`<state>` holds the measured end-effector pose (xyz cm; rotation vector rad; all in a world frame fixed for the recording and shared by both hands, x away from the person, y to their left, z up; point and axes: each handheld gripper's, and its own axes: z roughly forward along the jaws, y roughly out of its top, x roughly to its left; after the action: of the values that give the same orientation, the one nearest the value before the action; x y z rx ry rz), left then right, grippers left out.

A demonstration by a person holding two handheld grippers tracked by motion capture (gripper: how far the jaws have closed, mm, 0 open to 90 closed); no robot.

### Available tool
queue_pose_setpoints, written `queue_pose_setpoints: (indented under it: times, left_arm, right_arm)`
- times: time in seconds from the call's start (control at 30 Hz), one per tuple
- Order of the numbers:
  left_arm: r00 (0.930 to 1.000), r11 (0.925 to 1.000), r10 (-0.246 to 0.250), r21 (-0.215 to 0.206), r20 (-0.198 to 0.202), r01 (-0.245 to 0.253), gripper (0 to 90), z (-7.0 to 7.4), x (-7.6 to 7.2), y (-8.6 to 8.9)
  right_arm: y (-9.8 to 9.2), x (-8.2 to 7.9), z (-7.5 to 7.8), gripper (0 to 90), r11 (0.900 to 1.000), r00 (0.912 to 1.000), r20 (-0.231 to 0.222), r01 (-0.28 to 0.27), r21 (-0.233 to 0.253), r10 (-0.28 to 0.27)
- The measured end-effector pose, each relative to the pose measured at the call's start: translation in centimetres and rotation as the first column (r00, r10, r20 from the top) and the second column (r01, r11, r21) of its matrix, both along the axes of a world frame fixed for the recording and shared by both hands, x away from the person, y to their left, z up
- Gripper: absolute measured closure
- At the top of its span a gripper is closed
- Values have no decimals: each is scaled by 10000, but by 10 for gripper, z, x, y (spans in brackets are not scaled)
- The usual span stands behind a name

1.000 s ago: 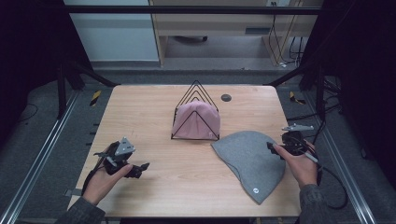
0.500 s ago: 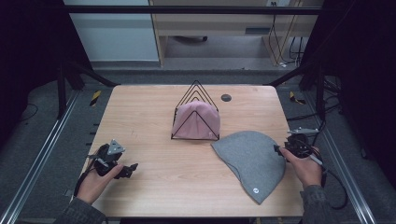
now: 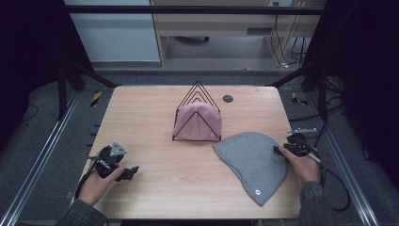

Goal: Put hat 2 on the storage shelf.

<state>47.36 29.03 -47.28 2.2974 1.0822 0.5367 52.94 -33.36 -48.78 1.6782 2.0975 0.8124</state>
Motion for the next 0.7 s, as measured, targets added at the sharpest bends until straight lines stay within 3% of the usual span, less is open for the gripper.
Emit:
queue_pose_setpoints:
  times: [0.17,0.23,0.33,0.37,0.5,0.7]
  left_arm:
    - [10000,10000,-53,17,-21,53,80,0,0,-1]
    - [10000,10000,-65,5,-10,65,80,0,0,-1]
    - [10000,10000,-48,-9,-21,48,80,-1,0,0]
    - [10000,10000,-48,-9,-31,48,80,-1,0,0]
    - [10000,10000,36,-31,-18,-36,80,-1,1,1]
    - [9998,9999,46,91,-194,-44,80,-4,1,1]
  right_arm:
    - [8,-1,0,542,9991,9994,23,-347,-252,348]
    - [11,-1,1,627,9980,9989,-45,-467,-424,466]
    - [14,-2,2,812,9962,9966,-75,-824,-266,822]
    - [16,-3,2,834,9951,9956,-24,-939,-300,939]
    - [22,-11,14,854,9922,9905,583,-1244,-104,1248]
    - [38,-35,52,859,9784,9621,1779,-2019,-450,2068]
